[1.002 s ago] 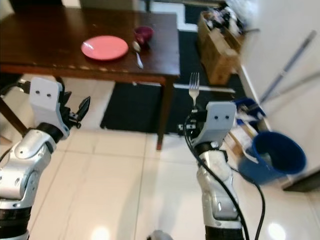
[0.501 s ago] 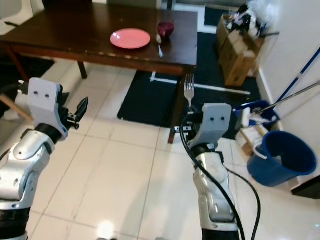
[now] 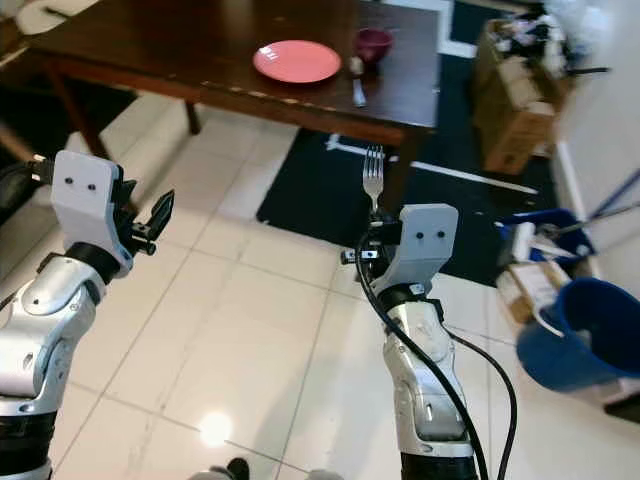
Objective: Setting the table
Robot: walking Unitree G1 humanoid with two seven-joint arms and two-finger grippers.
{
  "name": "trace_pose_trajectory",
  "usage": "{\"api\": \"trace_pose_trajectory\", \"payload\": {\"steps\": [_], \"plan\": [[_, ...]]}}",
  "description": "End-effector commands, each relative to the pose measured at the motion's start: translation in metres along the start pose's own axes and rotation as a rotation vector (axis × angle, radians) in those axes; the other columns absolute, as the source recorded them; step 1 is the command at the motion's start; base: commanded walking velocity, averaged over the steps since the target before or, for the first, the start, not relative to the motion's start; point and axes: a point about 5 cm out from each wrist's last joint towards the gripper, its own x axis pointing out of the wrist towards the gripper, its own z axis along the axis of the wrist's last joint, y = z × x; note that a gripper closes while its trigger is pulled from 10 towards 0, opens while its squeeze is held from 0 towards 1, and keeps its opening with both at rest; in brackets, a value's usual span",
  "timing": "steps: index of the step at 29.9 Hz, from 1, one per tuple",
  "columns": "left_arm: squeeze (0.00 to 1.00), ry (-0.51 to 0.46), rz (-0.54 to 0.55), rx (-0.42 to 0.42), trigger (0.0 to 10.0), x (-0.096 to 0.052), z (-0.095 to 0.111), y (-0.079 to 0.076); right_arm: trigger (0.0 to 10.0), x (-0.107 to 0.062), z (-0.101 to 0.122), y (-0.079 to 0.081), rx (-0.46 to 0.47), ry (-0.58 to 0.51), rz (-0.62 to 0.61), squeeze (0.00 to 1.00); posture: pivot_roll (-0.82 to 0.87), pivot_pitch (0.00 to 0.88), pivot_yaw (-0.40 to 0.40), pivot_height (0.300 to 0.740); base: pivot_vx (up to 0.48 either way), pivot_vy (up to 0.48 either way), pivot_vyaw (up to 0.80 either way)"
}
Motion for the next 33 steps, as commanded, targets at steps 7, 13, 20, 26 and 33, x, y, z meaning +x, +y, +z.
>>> {"api": "trace_pose_trajectory", "payload": {"steps": [7,13,20,26,33], "plan": [[0.00,0.017,0.002,0.006,10.0,-0.0005,-0.0033,0.0000,10.0,-0.0014,-0.0032,-0.0002,-0.007,0.016,0.007,0.00,-0.09,0.035,0.041,0.740,0.000,0.000,0.77],[0.00,0.018,0.003,0.008,10.0,-0.0003,-0.0039,0.0005,10.0,-0.0014,-0.0033,0.0003,-0.008,0.015,0.011,0.00,-0.09,0.037,0.040,0.740,0.000,0.000,0.77],[0.00,0.018,0.002,0.010,10.0,0.0003,-0.0037,0.0002,10.0,-0.0013,-0.0040,0.0006,-0.009,0.017,0.013,0.00,-0.09,0.039,0.041,0.740,0.000,0.000,0.77],[0.00,0.019,0.003,0.013,10.0,0.0006,-0.0038,0.0003,10.0,-0.0010,-0.0041,0.0008,-0.007,0.015,0.014,0.00,-0.09,0.037,0.041,0.740,0.000,0.000,0.77],[0.00,0.018,0.008,0.017,10.0,0.0011,-0.0041,0.0007,10.0,-0.0002,-0.0040,0.0009,-0.006,0.012,0.014,0.00,-0.09,0.032,0.042,0.740,0.000,0.000,0.77]]}}
